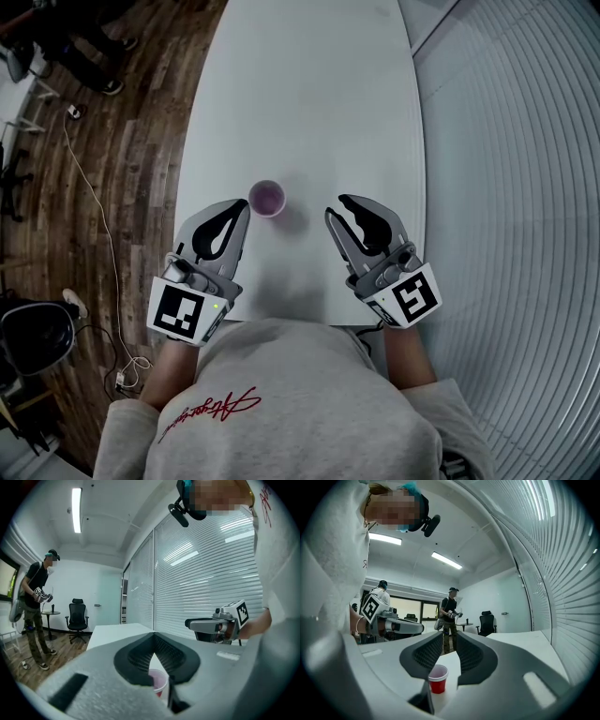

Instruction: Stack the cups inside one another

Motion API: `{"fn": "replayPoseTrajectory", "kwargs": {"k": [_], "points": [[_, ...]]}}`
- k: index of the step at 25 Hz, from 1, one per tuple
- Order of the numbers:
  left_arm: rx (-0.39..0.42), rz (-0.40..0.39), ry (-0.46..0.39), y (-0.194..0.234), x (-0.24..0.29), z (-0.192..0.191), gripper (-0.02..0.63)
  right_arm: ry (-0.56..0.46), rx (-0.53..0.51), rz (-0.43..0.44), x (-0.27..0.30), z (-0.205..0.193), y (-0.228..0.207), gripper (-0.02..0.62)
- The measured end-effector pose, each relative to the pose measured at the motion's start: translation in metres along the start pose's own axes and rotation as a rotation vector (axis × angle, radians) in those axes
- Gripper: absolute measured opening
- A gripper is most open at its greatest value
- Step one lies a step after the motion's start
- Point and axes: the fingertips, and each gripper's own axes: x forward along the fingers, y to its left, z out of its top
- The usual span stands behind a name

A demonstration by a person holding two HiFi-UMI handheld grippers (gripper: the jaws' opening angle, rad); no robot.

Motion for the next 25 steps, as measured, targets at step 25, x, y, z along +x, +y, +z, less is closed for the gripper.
{"fn": "replayPoseTrajectory", "kwargs": {"k": [25], "points": [[-0.002, -0.056, -0.038, -0.005, 0.005, 0.012, -0.006, -0.043, -0.019, -0.110, -0.011, 0.022, -0.005, -0.005]]}}
